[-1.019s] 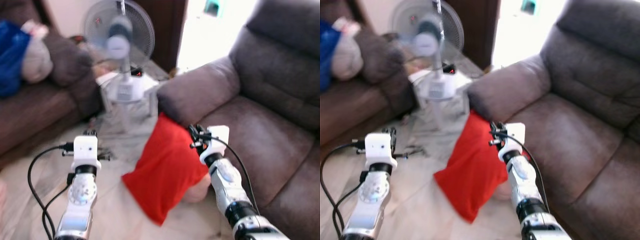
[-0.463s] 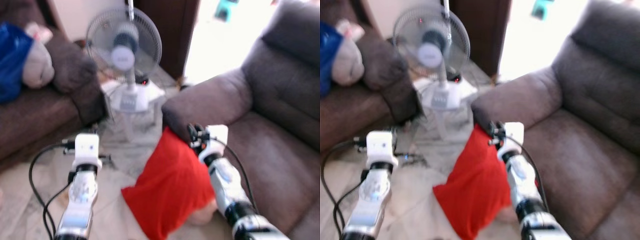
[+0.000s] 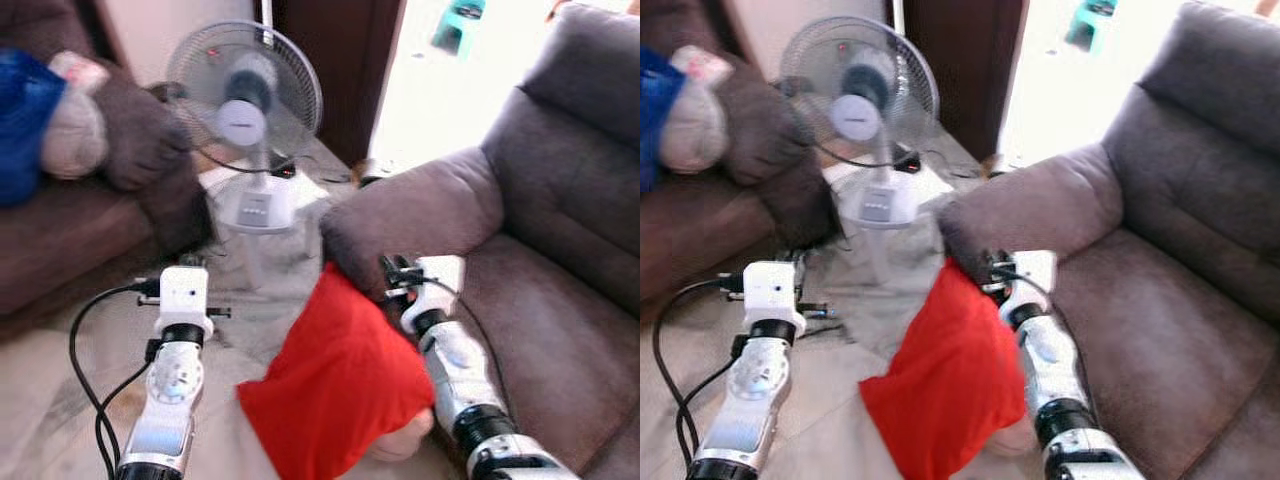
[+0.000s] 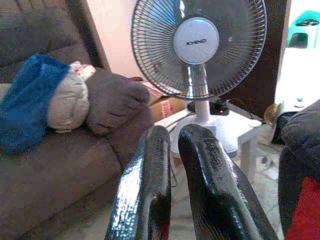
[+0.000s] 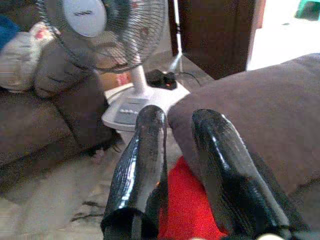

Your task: Move the pillow to the sofa from floor

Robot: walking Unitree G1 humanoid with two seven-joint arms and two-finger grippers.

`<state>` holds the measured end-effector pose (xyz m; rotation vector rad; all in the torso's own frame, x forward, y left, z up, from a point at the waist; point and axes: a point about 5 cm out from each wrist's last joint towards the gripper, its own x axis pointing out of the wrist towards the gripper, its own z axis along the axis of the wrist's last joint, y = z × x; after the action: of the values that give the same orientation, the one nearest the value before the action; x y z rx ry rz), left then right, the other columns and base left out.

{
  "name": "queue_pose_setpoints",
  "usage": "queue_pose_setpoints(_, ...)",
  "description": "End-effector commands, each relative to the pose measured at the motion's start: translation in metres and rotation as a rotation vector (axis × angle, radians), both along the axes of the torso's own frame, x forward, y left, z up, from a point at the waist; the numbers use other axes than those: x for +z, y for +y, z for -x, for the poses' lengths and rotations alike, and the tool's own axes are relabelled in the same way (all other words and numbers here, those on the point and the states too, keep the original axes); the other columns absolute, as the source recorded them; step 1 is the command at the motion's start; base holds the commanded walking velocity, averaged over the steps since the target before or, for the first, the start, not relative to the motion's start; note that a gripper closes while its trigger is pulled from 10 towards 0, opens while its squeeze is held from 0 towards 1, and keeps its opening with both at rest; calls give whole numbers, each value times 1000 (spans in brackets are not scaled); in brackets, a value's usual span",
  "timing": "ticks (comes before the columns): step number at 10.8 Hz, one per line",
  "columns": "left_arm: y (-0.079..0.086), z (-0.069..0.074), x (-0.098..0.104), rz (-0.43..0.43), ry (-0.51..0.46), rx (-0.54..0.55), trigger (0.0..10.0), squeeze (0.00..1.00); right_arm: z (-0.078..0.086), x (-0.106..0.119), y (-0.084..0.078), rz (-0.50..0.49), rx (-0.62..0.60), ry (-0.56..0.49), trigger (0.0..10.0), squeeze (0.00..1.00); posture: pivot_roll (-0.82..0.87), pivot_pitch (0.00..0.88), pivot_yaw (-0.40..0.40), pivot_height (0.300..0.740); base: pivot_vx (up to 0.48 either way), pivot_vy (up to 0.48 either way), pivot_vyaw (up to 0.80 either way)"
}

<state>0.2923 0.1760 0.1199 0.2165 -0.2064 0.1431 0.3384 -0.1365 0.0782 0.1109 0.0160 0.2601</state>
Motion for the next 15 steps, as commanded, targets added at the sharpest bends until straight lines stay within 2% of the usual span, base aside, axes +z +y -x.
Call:
queue_pose_setpoints(1, -2, 1, -2, -8, 2, -13, 10000, 0, 1, -2, -5, -4, -13, 9, 10000, 0, 103, 88, -35, 740, 0, 0, 0)
queue_pose_setpoints(5, -3, 1, -1, -11, -4, -19, 10000, 0, 3, -3, -6, 7, -17, 5, 10000, 0, 101, 73, -28, 740, 0, 0, 0)
queue_pose_setpoints(8, -3, 0, 4, -19, -21, -18, 10000, 0, -3, 4, -9, 9, -31, -7, 10000, 0, 98, 98, -28, 740, 0, 0, 0)
queue_pose_setpoints(10, -3, 3, 2, -21, -16, -16, 10000, 0, -1, 2, -8, 5, -30, 2, 10000, 0, 96, 111, -30, 695, 0, 0, 0)
queue_pose_setpoints(15, -3, 2, 4, -25, -20, -14, 10000, 0, 1, 0, -5, -2, -5, 8, 10000, 0, 96, 119, -33, 621, 0, 0, 0)
